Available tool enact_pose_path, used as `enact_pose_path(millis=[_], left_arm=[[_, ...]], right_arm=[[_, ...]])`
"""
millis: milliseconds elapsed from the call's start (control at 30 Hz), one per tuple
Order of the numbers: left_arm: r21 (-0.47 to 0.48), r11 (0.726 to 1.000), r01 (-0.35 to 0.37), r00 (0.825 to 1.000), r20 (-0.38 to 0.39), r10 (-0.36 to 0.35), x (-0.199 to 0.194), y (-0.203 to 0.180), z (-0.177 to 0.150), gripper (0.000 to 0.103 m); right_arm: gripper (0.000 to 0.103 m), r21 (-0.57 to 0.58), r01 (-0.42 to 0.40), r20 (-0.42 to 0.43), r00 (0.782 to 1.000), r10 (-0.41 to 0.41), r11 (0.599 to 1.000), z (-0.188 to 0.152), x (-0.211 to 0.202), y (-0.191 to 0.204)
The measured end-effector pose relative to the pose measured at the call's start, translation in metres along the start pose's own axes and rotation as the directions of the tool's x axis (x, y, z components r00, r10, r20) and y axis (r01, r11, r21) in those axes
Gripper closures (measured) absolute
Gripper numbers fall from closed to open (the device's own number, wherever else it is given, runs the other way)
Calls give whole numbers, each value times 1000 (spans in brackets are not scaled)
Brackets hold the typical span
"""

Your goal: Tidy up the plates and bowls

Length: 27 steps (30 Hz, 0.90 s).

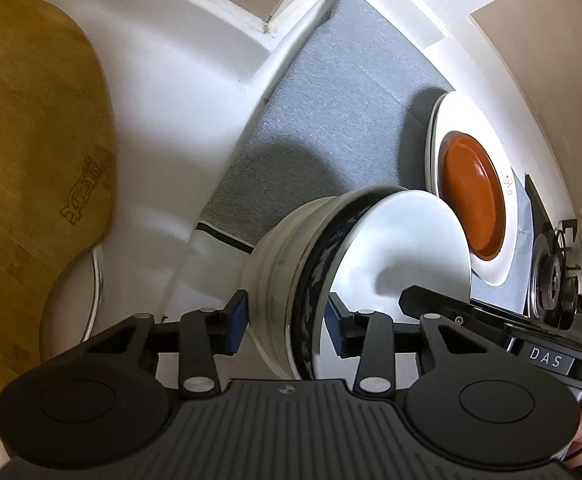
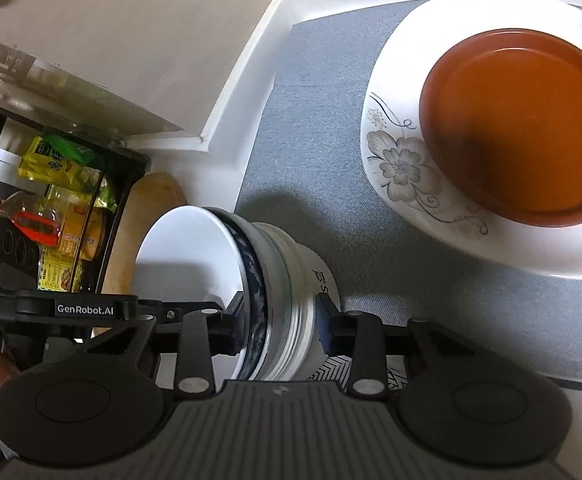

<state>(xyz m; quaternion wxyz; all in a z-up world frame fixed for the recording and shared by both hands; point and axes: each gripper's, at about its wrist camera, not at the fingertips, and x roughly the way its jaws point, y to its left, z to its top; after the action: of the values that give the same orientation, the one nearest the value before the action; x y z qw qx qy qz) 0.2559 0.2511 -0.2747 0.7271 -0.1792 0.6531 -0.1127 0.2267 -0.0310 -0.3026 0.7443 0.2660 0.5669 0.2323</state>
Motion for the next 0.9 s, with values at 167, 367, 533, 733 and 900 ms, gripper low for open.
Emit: enact_pose_path(millis=[167, 367, 533, 733, 900], left_arm=[[22, 1000, -13, 1000, 2, 13, -2, -10, 2, 58], [50, 999, -11, 1000, 8, 11, -6, -26, 7, 55], [77, 997, -11, 1000, 14, 10, -12, -43, 11, 55], [124, 992, -14, 1000, 13, 12, -14, -68, 17, 55], [170, 985, -17, 1000, 12, 15, -11, -94, 23, 55]], right_arm=[[63, 16, 14, 12, 1000, -15, 1000, 0, -6, 3], [64, 1, 46, 48, 998, -46, 999, 1, -24, 9], [64, 29, 46, 88, 995, -48, 999, 4, -42, 4], [64, 58, 67, 133, 988, -74, 996, 7, -61, -1], [65, 86, 81, 173, 980, -95, 993, 9, -78, -12]])
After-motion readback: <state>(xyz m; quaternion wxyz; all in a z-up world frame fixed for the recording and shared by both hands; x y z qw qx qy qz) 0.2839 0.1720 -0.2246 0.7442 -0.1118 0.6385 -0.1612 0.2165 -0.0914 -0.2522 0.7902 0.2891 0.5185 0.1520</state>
